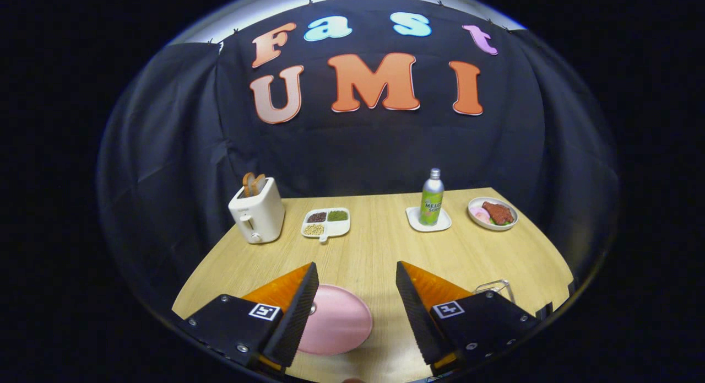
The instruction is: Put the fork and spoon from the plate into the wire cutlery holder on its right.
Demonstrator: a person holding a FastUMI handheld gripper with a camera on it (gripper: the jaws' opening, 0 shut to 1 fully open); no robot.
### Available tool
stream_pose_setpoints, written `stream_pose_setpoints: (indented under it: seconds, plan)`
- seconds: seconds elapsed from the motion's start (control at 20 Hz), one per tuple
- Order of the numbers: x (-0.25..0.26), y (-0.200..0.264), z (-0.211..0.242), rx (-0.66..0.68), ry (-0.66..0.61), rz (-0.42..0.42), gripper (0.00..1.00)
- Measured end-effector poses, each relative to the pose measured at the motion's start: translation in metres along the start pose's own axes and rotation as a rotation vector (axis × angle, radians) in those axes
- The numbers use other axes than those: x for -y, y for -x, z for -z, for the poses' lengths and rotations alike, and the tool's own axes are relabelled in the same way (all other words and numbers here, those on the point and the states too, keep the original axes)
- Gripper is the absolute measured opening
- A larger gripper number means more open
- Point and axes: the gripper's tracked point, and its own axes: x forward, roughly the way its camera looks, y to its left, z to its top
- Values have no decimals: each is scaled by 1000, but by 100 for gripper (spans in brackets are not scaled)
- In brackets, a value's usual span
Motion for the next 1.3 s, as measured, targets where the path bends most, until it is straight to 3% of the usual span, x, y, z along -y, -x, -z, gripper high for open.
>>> stream_pose_setpoints:
  seconds: [0.3, 0.85, 0.95, 1.3]
  plan:
    - [-49, -19, 60, -131, 33, -69, 90]
    - [-73, -60, 164, -389, 39, -58, 89]
    - [-76, -63, 180, -452, 30, -56, 83]
    - [-84, -62, 205, -611, 34, -72, 43]
